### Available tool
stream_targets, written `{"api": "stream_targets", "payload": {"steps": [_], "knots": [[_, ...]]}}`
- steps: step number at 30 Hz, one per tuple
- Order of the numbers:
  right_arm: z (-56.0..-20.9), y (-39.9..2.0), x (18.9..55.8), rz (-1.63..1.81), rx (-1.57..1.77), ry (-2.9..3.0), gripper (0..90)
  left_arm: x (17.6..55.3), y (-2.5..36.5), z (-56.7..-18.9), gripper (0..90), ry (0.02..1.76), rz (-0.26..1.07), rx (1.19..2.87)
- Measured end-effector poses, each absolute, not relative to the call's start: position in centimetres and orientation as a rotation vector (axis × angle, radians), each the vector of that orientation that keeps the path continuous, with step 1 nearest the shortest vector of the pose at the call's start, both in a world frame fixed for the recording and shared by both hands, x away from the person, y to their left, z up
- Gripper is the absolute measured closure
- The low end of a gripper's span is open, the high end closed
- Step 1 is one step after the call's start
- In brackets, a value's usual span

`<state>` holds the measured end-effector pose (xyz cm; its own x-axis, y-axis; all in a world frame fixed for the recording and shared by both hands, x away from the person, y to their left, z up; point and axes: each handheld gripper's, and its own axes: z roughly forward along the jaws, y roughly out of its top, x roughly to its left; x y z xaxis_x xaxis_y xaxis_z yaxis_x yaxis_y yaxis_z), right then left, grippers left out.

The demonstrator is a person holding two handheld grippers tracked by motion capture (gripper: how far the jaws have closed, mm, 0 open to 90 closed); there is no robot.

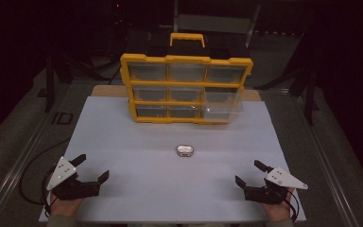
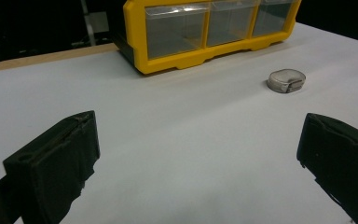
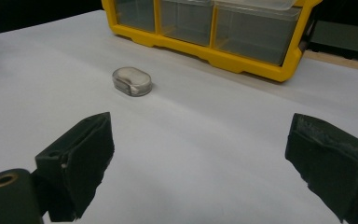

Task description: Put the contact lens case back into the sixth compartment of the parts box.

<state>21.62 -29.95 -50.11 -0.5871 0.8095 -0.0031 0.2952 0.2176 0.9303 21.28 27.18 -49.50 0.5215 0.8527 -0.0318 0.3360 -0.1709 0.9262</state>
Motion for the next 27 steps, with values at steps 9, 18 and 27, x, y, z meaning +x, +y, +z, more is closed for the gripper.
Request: {"api": "stream_targets", "payload": {"steps": [9,18,27], "knots": [[-50.24,-29.61,21.65,1.359,0.996,2.017,7.6,21.25,27.39,-49.52,0.0,1.013,0.641,1.744],[-50.34,-29.36,21.66,1.357,0.991,2.032,7.6,21.26,27.44,-49.25,0.0,1.021,0.636,1.739],[-50.35,-29.24,21.7,1.356,0.978,2.041,7.6,21.3,27.13,-48.89,0.0,1.024,0.657,1.754]]}}
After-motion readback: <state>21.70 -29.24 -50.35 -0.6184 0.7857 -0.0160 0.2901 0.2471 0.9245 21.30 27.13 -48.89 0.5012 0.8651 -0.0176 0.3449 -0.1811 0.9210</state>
